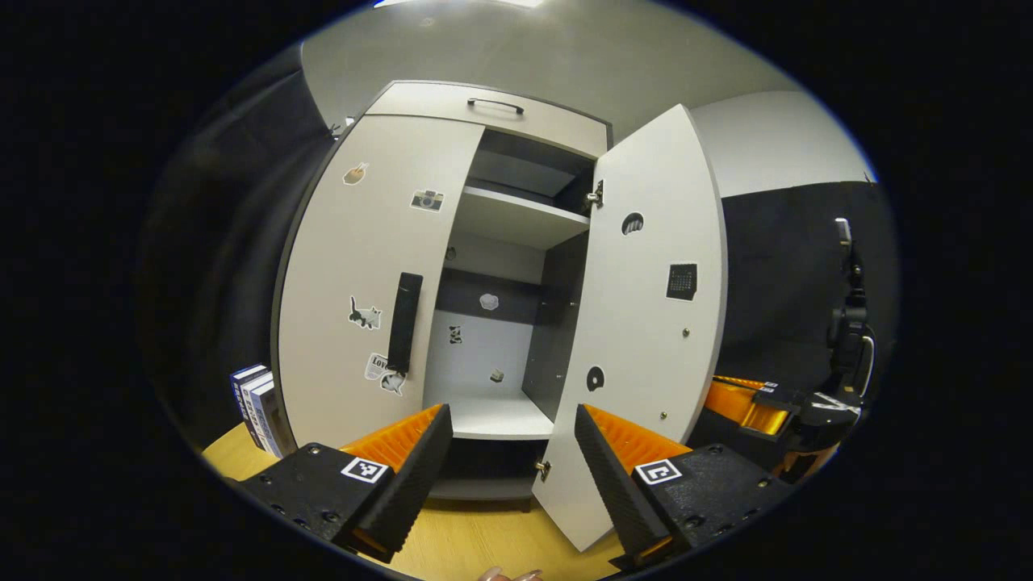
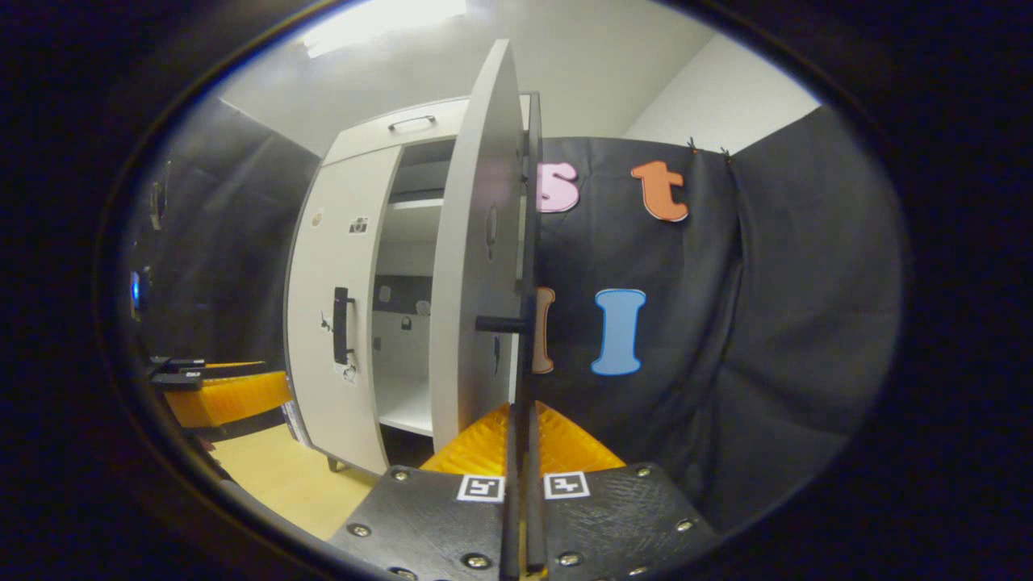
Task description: Open the right door of the double-door shoe cabinet with the right hand, and open the left door with the left hand.
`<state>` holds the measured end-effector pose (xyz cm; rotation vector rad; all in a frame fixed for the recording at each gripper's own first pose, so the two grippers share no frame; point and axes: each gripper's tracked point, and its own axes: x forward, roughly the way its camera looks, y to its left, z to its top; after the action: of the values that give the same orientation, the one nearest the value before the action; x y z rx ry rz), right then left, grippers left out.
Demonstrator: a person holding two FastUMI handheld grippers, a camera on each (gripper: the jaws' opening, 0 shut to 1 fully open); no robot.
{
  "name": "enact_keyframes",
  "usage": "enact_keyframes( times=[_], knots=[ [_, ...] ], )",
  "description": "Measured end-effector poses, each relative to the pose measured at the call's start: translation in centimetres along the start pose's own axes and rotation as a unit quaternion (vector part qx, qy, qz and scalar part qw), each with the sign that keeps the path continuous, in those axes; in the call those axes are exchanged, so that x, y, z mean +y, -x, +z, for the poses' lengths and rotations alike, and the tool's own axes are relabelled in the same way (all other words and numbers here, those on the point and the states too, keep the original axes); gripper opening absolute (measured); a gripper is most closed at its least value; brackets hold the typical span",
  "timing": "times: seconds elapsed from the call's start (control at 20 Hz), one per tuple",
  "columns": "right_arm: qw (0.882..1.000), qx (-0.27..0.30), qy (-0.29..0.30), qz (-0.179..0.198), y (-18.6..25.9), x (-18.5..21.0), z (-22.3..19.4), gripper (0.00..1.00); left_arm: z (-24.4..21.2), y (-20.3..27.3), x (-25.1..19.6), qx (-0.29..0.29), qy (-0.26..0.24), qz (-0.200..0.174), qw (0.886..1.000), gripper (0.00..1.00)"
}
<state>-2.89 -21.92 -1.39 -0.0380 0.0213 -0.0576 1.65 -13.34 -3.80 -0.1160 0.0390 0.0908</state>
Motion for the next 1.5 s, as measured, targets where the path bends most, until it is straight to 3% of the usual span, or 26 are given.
enact_keyframes(
  times=[0.2,0.3,0.35,0.45,0.5,0.55,0.6,0.85,0.9,1.05,1.15,1.2,1.3,1.45,1.5],
  knots=[
    [0.999,-0.032,0.028,-0.007,1.7,0.2,2.5,0.04,2.1,-1.3,3.1,-0.043,-0.030,0.041,0.998,0.94],
    [0.999,-0.029,0.018,-0.012,2.2,0.2,2.8,0.16,2.1,-2.6,4.5,-0.038,-0.062,0.051,0.996,0.94],
    [0.999,-0.025,0.016,-0.021,3.0,-0.2,2.5,0.41,2.1,-3.3,5.0,-0.033,-0.072,0.049,0.996,0.94],
    [0.999,-0.025,0.012,-0.030,3.4,-0.1,2.7,0.72,2.1,-5.1,5.4,-0.034,-0.070,0.031,0.997,0.94],
    [0.999,-0.025,0.007,-0.035,3.5,0.1,2.8,0.80,2.2,-5.9,5.9,-0.036,-0.066,0.025,0.997,0.94],
    [0.999,-0.025,0.002,-0.037,3.7,0.4,3.0,0.81,2.4,-6.8,6.5,-0.040,-0.065,0.024,0.997,0.94],
    [0.999,-0.027,-0.003,-0.041,4.0,0.7,3.2,0.75,2.6,-7.8,7.4,-0.046,-0.066,0.027,0.996,0.94],
    [0.997,-0.039,0.000,-0.071,4.5,1.5,4.2,0.75,3.3,-12.6,10.7,-0.063,-0.047,0.027,0.997,0.96],
    [0.996,-0.040,0.006,-0.076,4.3,1.6,4.2,0.86,3.3,-13.6,11.5,-0.064,-0.052,0.033,0.996,0.96],
    [0.994,-0.047,0.027,-0.093,4.2,1.9,4.5,0.86,2.5,-15.8,13.1,-0.058,-0.059,0.043,0.996,0.96],
    [0.993,-0.052,0.035,-0.099,3.9,2.3,4.9,0.85,1.4,-17.2,13.5,-0.045,-0.037,0.038,0.998,0.96],
    [0.993,-0.053,0.038,-0.102,3.8,2.4,4.9,0.85,1.0,-17.6,13.9,-0.039,-0.029,0.042,0.998,0.93],
    [0.992,-0.053,0.043,-0.109,3.5,2.5,4.8,0.82,0.6,-18.0,15.1,-0.036,-0.031,0.063,0.997,0.96],
    [0.991,-0.048,0.045,-0.116,3.2,2.3,4.5,0.78,0.8,-18.0,15.3,-0.047,-0.041,0.067,0.996,0.82],
    [0.991,-0.047,0.043,-0.116,3.0,2.4,4.4,0.78,0.7,-18.1,15.4,-0.045,-0.049,0.070,0.995,0.82]
  ],
)
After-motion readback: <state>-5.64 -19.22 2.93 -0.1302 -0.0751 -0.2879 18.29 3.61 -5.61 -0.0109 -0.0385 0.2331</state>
